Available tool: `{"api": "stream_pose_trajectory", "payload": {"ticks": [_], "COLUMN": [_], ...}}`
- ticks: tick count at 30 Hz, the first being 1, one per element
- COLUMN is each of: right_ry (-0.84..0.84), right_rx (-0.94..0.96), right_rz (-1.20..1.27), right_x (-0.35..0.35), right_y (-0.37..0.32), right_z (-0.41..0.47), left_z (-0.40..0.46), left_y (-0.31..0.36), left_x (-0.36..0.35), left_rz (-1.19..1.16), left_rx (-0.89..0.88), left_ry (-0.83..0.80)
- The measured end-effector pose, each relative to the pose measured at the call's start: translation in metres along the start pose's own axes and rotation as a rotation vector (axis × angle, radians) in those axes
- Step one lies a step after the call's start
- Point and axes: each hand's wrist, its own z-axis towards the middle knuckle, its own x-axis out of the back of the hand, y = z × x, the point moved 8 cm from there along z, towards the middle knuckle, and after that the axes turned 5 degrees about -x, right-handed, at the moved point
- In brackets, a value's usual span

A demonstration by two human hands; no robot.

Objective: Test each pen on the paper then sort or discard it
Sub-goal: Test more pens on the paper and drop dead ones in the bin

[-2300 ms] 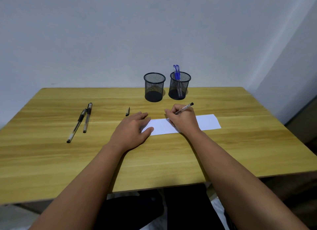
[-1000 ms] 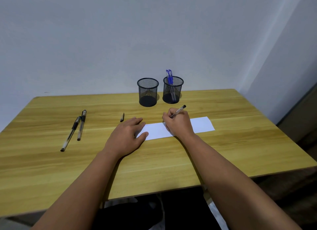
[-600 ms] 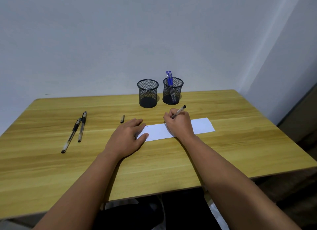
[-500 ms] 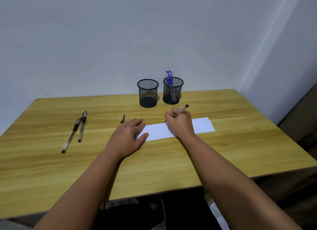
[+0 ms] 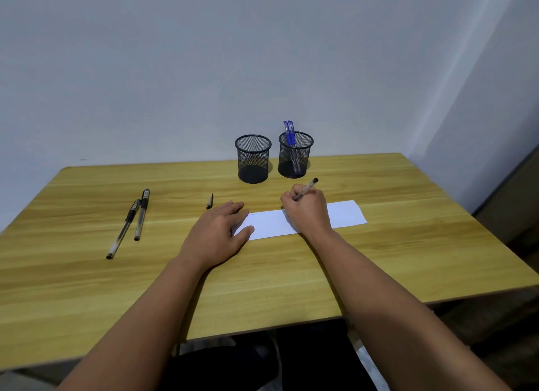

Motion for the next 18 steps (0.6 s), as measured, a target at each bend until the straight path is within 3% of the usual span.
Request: {"api": "stream_pose_trajectory", "payload": {"ticks": [13,18], "right_ry": [-0.009,0.064], "right_rx": [-0.019,-0.144], "right_rz": [-0.002,0.193], "right_x": [0.002,0.011], "right_y": [-0.004,0.009], "right_z": [-0.003,0.004], "left_z": [0.001,0.001], "left_y": [-0.001,0.002], "left_x": [0.000,0.001], "left_rz": [0.003,0.013], "left_rx": [-0.001,-0.025], "left_ry": [0.001,0.019]}}
